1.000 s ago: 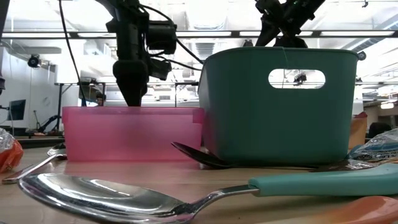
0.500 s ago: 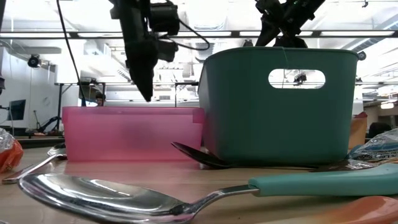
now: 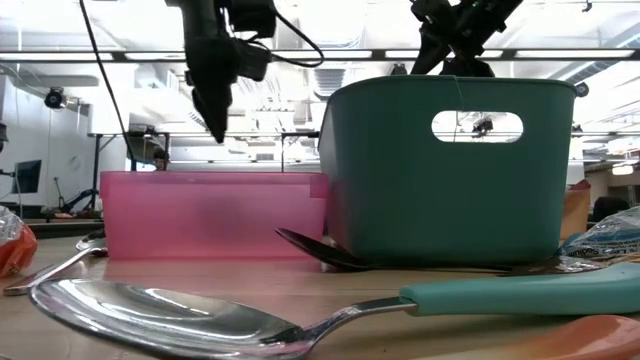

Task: Pick & Place Food Item
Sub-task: Put the silver spoon into the green bin

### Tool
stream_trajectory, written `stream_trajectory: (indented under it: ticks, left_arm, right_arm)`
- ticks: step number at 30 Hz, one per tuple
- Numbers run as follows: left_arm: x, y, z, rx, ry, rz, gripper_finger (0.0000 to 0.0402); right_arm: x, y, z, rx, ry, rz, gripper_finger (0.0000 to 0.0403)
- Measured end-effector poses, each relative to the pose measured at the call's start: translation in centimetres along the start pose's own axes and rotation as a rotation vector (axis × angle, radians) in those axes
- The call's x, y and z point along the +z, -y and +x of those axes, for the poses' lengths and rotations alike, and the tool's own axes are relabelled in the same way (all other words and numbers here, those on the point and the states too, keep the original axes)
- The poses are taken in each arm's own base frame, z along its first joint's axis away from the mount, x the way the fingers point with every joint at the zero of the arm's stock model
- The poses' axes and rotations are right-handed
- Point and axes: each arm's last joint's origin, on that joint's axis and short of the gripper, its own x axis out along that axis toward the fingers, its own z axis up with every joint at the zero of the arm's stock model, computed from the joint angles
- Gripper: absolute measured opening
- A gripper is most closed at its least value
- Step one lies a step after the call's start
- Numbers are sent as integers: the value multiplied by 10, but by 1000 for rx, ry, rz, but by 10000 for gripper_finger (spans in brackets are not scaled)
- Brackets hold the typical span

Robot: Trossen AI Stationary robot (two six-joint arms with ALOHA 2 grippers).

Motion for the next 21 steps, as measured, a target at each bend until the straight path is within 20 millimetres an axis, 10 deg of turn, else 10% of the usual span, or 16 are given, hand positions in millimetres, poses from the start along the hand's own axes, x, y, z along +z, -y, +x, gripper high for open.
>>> stream_trajectory:
  ticks: [21]
  left_arm:
    - [-43,35,-45,-69,-7,-33,353]
  right_arm:
    - [1,0,0,4,8,-9,215]
